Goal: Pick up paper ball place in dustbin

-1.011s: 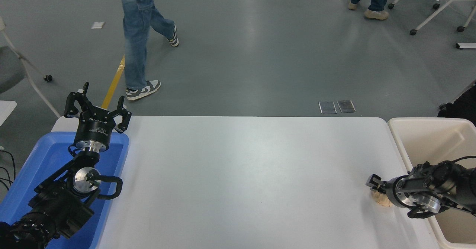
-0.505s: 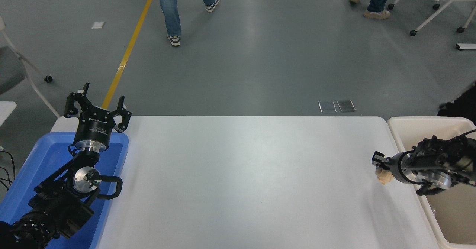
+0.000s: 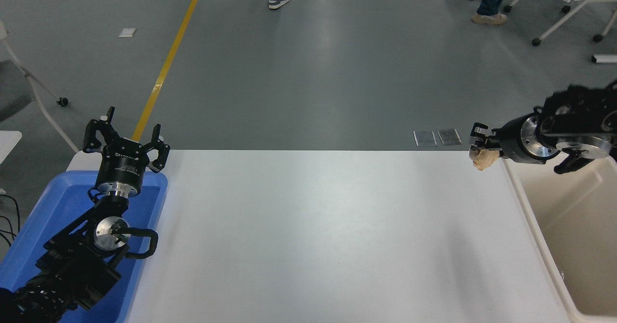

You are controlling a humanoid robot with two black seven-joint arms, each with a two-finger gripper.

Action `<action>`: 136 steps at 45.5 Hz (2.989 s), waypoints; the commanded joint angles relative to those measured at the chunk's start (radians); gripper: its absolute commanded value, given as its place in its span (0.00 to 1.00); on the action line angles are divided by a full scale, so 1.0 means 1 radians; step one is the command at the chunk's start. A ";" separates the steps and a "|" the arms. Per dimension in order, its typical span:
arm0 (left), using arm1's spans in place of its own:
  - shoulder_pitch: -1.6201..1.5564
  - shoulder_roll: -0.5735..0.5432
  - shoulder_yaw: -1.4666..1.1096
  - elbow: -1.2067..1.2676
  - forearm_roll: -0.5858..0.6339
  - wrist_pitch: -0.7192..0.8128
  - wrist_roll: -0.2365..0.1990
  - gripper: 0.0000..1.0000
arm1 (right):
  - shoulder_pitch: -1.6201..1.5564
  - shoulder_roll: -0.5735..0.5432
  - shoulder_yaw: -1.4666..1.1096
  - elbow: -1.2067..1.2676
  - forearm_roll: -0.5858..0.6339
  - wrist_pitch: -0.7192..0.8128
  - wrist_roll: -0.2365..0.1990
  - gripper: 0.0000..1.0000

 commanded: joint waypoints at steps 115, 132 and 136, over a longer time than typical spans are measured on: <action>0.000 0.001 -0.002 -0.001 0.000 0.000 0.000 0.99 | -1.261 0.090 0.522 -1.153 0.332 -0.305 -0.005 1.00; 0.000 0.001 0.000 -0.001 0.000 0.000 0.000 0.99 | -1.011 0.082 0.409 -1.084 0.314 -0.288 -0.003 1.00; 0.000 -0.001 -0.002 -0.001 0.000 0.000 0.000 0.99 | -0.873 0.082 0.264 -0.987 0.314 -0.274 -0.003 1.00</action>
